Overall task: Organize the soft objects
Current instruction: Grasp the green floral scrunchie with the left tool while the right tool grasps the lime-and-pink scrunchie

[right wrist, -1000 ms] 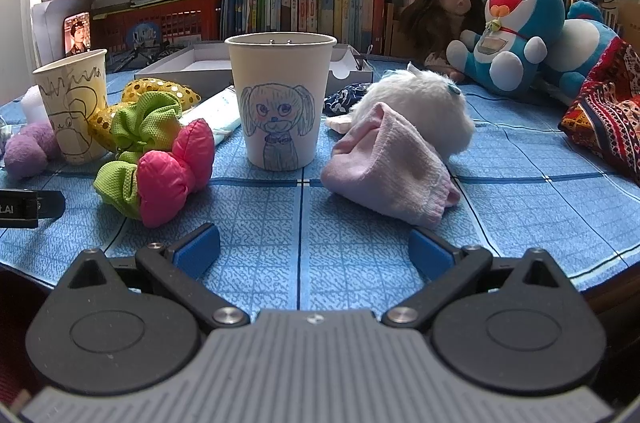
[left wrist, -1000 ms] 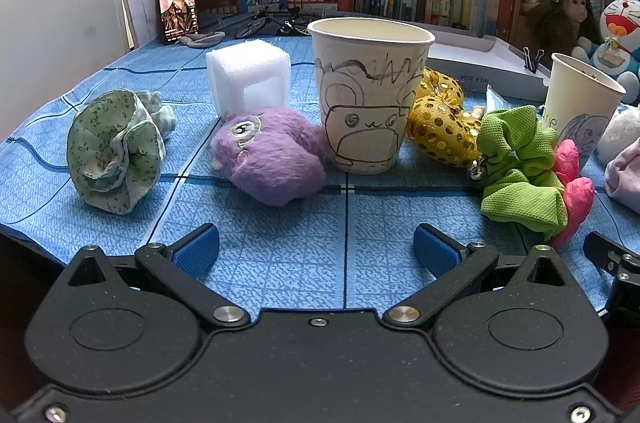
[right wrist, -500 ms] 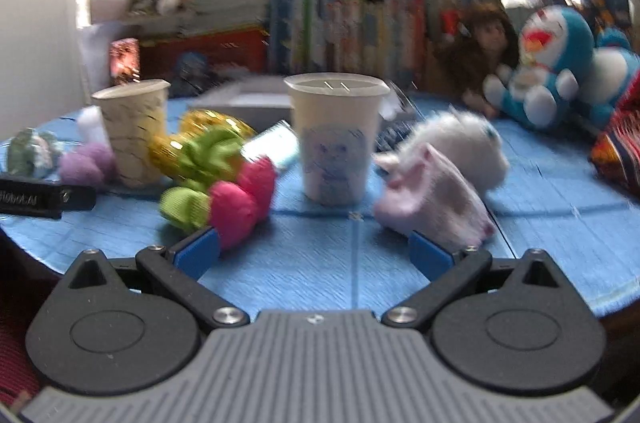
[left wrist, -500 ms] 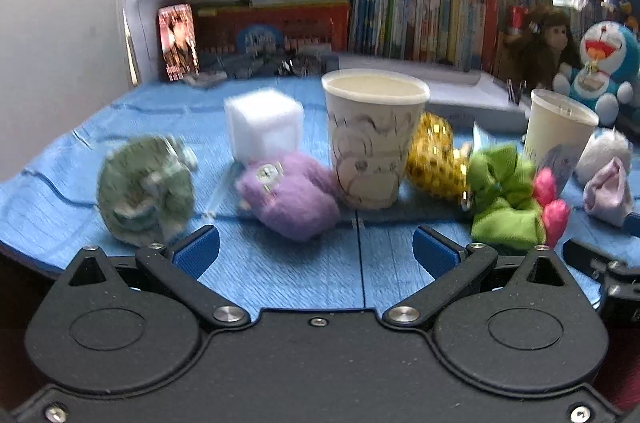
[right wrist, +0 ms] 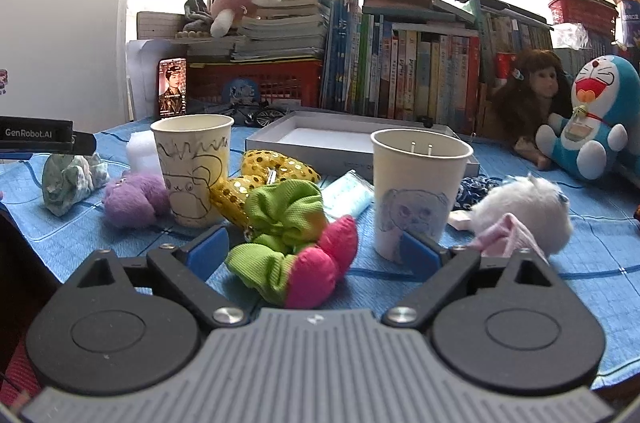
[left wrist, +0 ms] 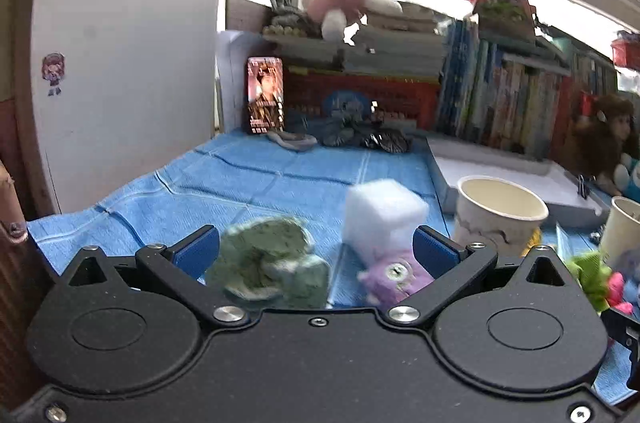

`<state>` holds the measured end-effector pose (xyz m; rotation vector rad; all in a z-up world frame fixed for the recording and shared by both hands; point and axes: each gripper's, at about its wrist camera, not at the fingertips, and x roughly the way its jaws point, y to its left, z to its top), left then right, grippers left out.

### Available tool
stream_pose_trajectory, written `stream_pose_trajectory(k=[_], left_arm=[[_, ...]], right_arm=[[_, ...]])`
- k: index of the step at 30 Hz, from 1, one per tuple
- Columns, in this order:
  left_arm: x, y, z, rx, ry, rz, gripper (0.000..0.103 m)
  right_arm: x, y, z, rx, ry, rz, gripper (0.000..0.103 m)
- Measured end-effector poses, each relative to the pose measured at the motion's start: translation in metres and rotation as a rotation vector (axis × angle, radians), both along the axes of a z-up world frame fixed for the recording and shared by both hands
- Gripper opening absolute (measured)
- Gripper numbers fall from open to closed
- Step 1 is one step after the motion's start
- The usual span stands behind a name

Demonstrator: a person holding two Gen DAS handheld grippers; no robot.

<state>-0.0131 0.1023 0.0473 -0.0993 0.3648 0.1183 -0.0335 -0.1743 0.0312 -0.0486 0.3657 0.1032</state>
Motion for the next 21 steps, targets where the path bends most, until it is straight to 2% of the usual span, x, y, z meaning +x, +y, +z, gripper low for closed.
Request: stream_pose_trajectory(k=[5, 11, 17, 21], left_arm=[[0.008, 0.004, -0.008, 0.048, -0.004, 0.028, 0.103], [0.019, 0.016, -0.021, 0.014, 0.020, 0.082, 0.103], [0.027, 0.019, -0.031, 0.024, 0.044, 0.090, 0.103], [0.035, 0.024, -0.038, -0.007, 0.072, 0.094, 0.103]], right_arm=[[0.005, 0.005, -0.005, 0.008, 0.019, -0.007, 0.092], [0.008, 0.008, -0.011, 0.017, 0.019, -0.020, 0.090], [0.011, 0.008, -0.015, 0.036, 0.032, -0.035, 0.088], [0.014, 0.011, -0.017, 0.032, 0.030, -0.033, 0.088]])
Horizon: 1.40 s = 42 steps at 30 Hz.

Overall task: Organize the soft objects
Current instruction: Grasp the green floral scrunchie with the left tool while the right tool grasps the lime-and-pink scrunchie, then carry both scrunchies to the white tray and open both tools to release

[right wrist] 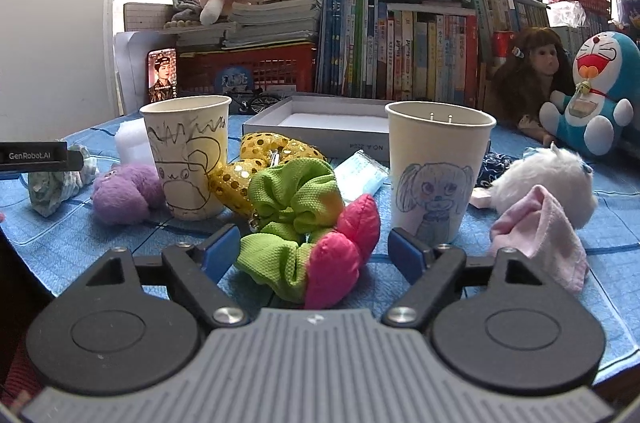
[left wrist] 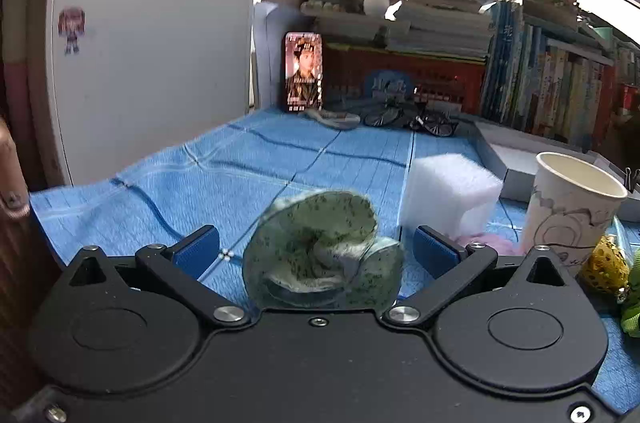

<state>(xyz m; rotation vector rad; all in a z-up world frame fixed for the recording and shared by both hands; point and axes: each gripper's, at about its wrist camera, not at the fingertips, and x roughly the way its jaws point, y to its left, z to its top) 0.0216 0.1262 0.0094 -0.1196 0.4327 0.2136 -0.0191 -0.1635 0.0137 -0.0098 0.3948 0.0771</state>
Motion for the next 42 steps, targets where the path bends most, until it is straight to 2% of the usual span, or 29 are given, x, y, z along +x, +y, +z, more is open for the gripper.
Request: stream_pose_trajectory(k=[6, 11, 12, 17, 24, 25, 26, 34, 36, 42], left_arm=[[0.010, 0.011, -0.011, -0.091, 0.042, 0.009, 0.093], [0.013, 0.015, -0.015, -0.101, 0.047, 0.011, 0.081], [0.013, 0.015, -0.015, -0.101, 0.046, 0.010, 0.079], [0.012, 0.013, -0.012, -0.107, 0.041, 0.007, 0.053], [0.008, 0.012, -0.002, -0.112, 0.029, 0.011, 0.036], [0.007, 0.012, 0.000, -0.108, 0.028, 0.012, 0.028], [0.007, 0.011, 0.002, -0.099, 0.028, 0.018, 0.026], [-0.005, -0.001, 0.028, -0.048, -0.023, -0.022, 0.023], [-0.008, -0.005, 0.034, -0.047, -0.036, -0.036, 0.023], [-0.015, -0.017, 0.054, -0.050, -0.073, -0.072, 0.023]], right_arm=[[0.003, 0.003, -0.002, 0.000, -0.002, -0.005, 0.088], [0.005, 0.007, -0.003, -0.013, -0.006, -0.004, 0.085], [0.005, 0.007, -0.003, -0.014, -0.004, -0.002, 0.083], [0.004, 0.007, -0.001, -0.011, 0.000, 0.003, 0.069], [0.002, 0.003, 0.005, 0.005, 0.006, 0.006, 0.053], [0.002, 0.003, 0.007, 0.008, 0.006, 0.006, 0.052], [0.001, 0.002, 0.008, 0.010, 0.003, 0.003, 0.050], [-0.007, -0.005, 0.021, 0.038, -0.028, 0.005, 0.036], [-0.007, -0.007, 0.022, 0.040, -0.028, 0.001, 0.028], [-0.010, -0.014, 0.023, 0.066, -0.007, -0.004, 0.027]])
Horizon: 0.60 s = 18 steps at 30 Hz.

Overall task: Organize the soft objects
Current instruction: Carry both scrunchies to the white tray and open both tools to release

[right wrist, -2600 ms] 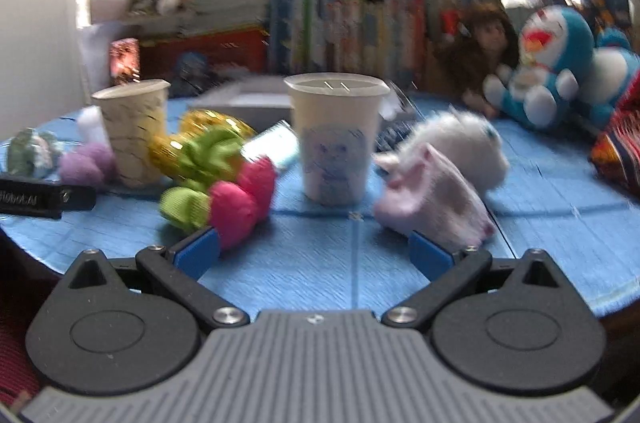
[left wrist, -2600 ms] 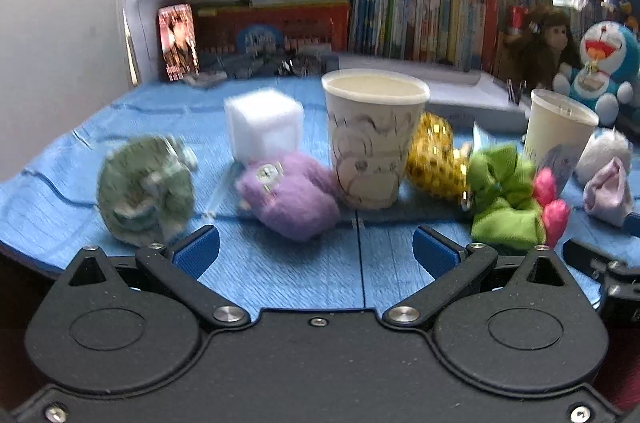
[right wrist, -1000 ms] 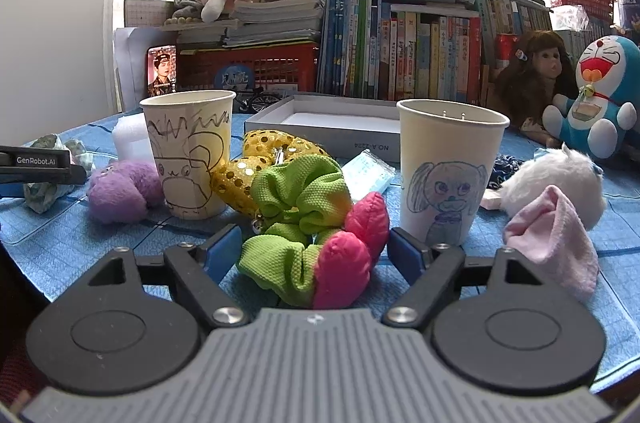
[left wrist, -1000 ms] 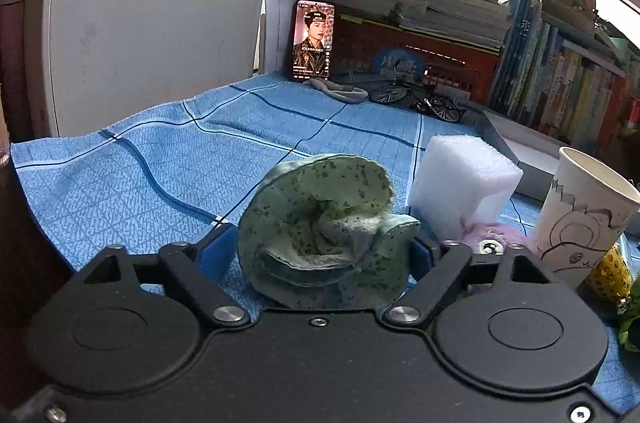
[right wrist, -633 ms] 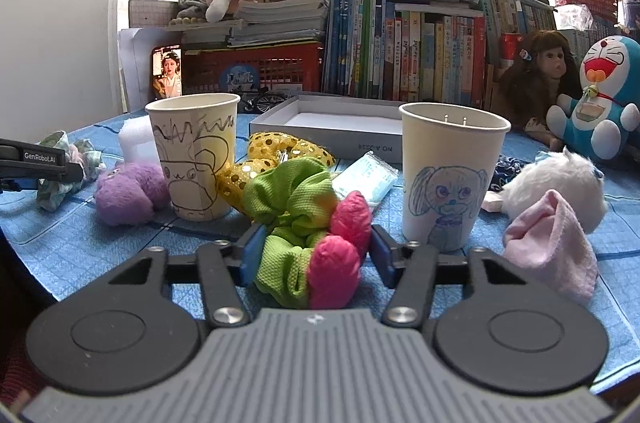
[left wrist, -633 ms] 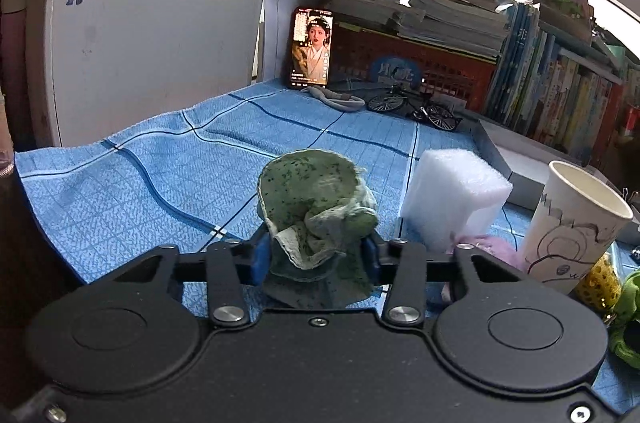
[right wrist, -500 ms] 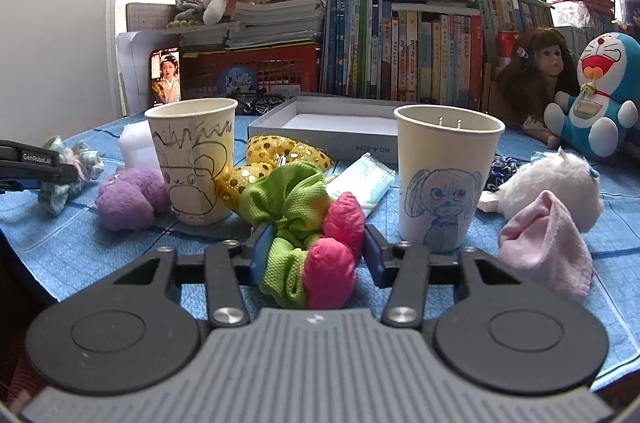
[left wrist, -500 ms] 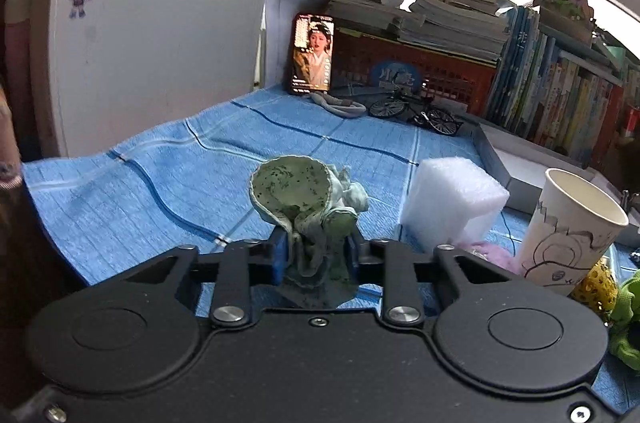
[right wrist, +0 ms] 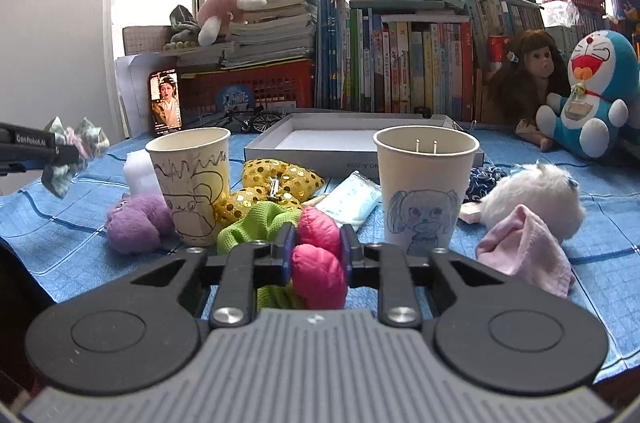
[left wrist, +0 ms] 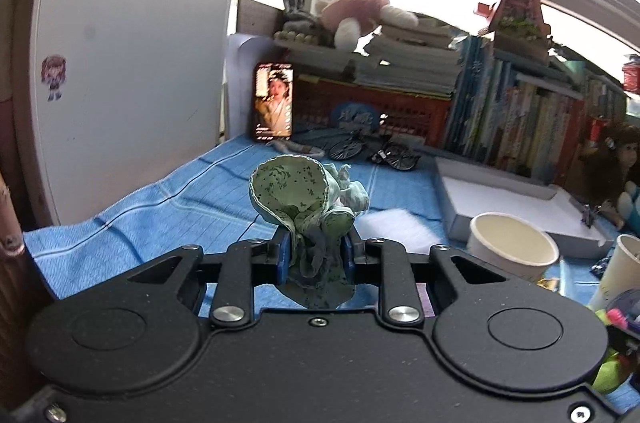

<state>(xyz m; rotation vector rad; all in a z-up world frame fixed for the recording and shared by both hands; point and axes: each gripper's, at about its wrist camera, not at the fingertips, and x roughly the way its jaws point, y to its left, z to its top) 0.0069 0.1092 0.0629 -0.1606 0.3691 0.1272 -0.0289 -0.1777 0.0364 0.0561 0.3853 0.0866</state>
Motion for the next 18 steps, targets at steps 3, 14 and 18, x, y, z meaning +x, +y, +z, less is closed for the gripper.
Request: stream_pose_trajectory(k=[3, 14, 18], left_arm=[[-0.004, -0.005, 0.007, -0.001, -0.015, -0.012, 0.023], [-0.004, -0.031, 0.044, 0.030, -0.057, -0.131, 0.023], [0.003, -0.048, 0.068, 0.011, -0.063, -0.220, 0.023]], right_arm=[[-0.003, -0.004, 0.000, 0.014, 0.004, -0.003, 0.027], [-0.002, -0.033, 0.045, 0.093, -0.070, 0.004, 0.027], [0.007, -0.053, 0.070, 0.168, -0.086, 0.006, 0.027]])
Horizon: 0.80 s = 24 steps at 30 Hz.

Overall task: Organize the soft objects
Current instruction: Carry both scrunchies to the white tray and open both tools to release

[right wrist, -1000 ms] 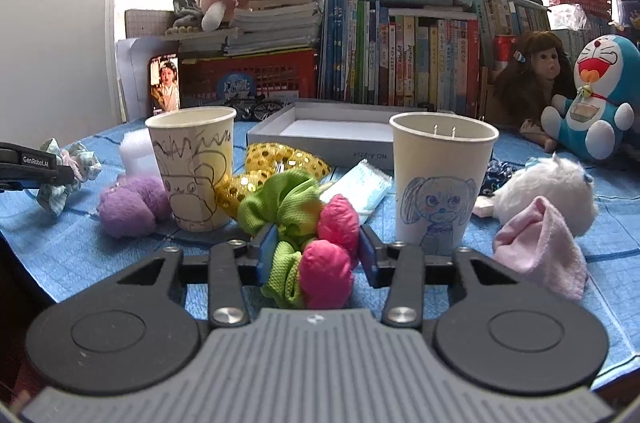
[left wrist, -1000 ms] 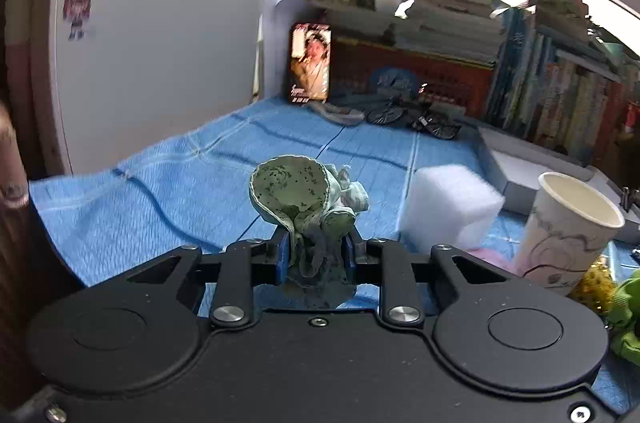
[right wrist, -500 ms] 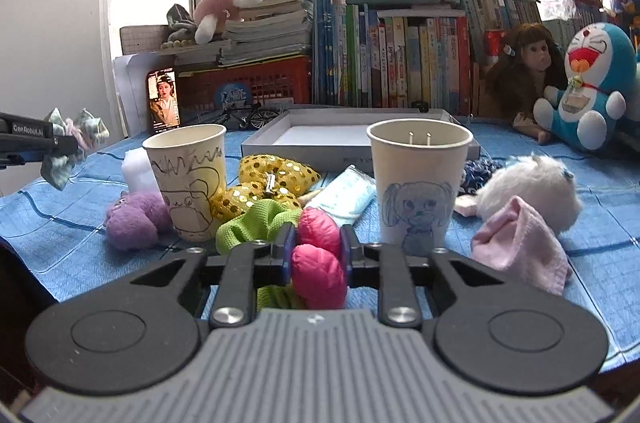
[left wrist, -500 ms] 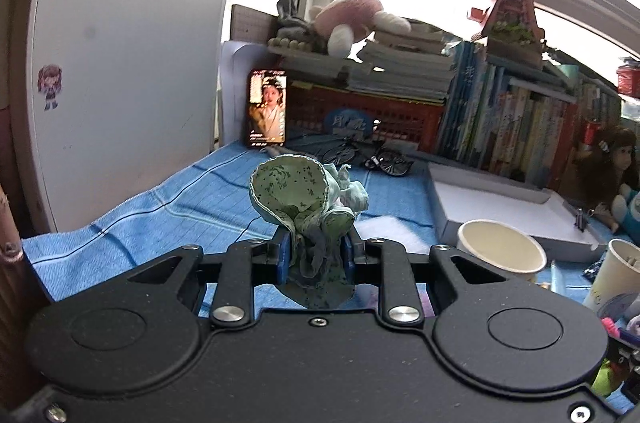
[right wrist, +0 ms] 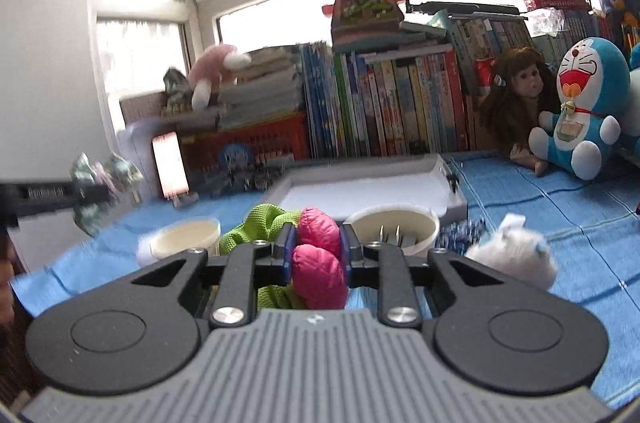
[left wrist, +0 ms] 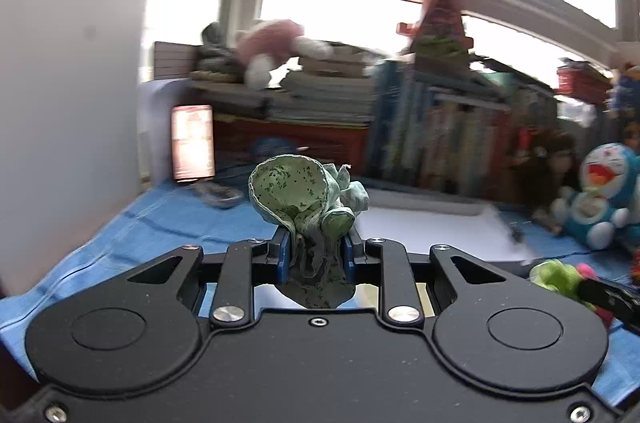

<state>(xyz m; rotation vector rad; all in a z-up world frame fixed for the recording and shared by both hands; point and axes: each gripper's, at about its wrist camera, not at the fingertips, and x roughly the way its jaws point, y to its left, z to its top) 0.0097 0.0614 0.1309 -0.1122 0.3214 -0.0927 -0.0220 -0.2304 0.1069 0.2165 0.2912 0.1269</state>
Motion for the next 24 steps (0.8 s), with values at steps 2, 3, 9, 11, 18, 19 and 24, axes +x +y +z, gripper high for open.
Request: stream_pose_trajectory(k=[2, 3, 9, 11, 18, 19, 24], left_arm=[[0.005, -0.008, 0.013, -0.012, 0.000, -0.044, 0.023], [0.010, -0.012, 0.020, -0.017, -0.001, -0.062, 0.023], [0.042, -0.047, 0.058, -0.003, -0.015, -0.148, 0.023], [0.055, -0.062, 0.067, -0.013, 0.004, -0.190, 0.024], [0.105, -0.125, 0.071, 0.031, 0.122, -0.278, 0.024], [0.115, -0.132, 0.068, 0.027, 0.150, -0.279, 0.024], [0.169, -0.169, 0.044, 0.025, 0.319, -0.284, 0.024]], right_arm=[[0.006, -0.009, 0.013, 0.017, -0.010, -0.006, 0.027], [0.009, -0.013, 0.020, 0.020, -0.017, -0.011, 0.027], [0.038, -0.038, 0.053, 0.013, -0.024, -0.048, 0.027], [0.050, -0.047, 0.063, 0.012, -0.017, -0.060, 0.027], [0.097, -0.070, 0.078, 0.001, 0.041, -0.080, 0.027], [0.106, -0.072, 0.077, -0.003, 0.058, -0.085, 0.027], [0.153, -0.085, 0.071, 0.023, 0.136, -0.087, 0.027]])
